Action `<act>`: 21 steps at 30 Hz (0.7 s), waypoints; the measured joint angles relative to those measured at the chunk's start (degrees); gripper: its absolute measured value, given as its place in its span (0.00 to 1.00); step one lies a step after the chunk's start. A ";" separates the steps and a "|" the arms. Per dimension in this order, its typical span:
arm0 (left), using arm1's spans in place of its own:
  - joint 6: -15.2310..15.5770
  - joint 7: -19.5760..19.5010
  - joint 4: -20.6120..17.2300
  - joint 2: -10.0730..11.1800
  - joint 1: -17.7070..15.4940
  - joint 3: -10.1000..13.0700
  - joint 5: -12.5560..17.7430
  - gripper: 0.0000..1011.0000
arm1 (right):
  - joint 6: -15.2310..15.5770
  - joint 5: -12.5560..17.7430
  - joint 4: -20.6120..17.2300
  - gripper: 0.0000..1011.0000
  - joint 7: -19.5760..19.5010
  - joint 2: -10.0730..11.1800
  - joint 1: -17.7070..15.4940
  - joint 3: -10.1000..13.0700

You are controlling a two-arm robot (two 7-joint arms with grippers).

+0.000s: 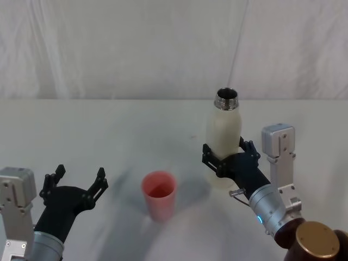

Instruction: Grasp the thermos with one hand and pour water into the cup lid.

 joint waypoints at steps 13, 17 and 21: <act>0.00 0.00 0.00 0.00 0.00 0.00 0.00 0.99 | -0.08 -0.10 -2.80 0.94 -1.09 0.48 -2.12 0.00; 0.00 0.00 0.00 0.00 0.00 0.00 0.00 0.99 | -0.06 -0.32 -5.96 0.94 -1.15 1.17 -3.79 0.06; 0.00 0.00 0.00 0.00 0.00 0.00 0.00 0.99 | -0.03 -0.56 -7.66 0.94 -1.16 1.73 -4.70 0.12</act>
